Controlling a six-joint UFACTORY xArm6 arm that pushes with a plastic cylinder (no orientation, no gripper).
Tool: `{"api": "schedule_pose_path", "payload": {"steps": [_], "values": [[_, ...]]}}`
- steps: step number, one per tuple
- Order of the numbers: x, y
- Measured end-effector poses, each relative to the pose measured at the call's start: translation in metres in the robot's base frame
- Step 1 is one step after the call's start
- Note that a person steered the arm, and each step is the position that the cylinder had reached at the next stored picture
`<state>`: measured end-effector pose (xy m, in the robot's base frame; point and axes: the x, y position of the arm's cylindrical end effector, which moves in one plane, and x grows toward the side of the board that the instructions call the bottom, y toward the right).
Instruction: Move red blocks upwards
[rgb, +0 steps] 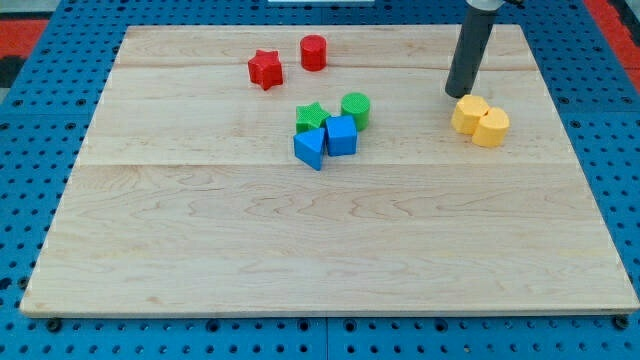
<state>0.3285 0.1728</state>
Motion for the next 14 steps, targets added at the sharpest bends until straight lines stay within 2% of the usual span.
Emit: {"api": "schedule_pose_path", "payload": {"steps": [2, 8, 9, 11, 14], "values": [[-0.007, -0.016], [-0.018, -0.345], [-0.029, -0.348], [-0.042, -0.317], [-0.046, -0.289]]}}
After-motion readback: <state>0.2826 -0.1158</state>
